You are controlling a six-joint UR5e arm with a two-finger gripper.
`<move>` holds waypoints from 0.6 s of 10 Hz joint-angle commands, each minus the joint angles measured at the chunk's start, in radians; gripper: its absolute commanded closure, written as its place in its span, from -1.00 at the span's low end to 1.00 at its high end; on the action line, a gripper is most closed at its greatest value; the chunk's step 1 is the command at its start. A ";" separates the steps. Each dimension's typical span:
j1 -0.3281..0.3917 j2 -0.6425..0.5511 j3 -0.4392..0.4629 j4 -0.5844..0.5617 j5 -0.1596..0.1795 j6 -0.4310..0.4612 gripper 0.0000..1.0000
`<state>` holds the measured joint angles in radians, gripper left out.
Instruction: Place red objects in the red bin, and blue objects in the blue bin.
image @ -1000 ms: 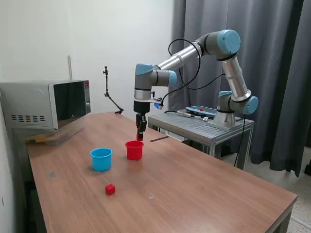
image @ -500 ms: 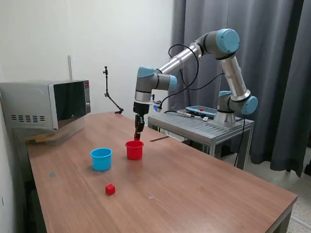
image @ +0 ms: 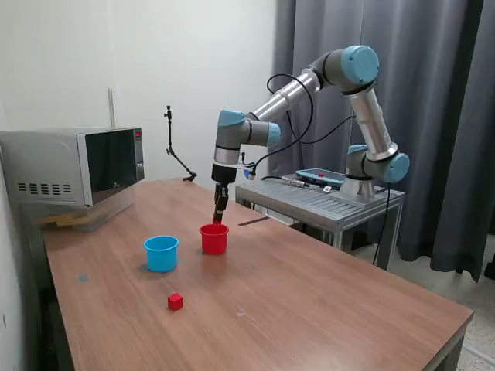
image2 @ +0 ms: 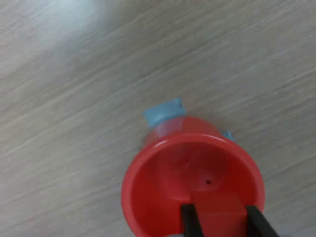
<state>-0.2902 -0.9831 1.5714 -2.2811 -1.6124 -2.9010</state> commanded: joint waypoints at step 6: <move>-0.018 0.000 0.002 -0.008 0.002 0.000 -1.00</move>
<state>-0.3078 -0.9833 1.5788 -2.2884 -1.6108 -2.9008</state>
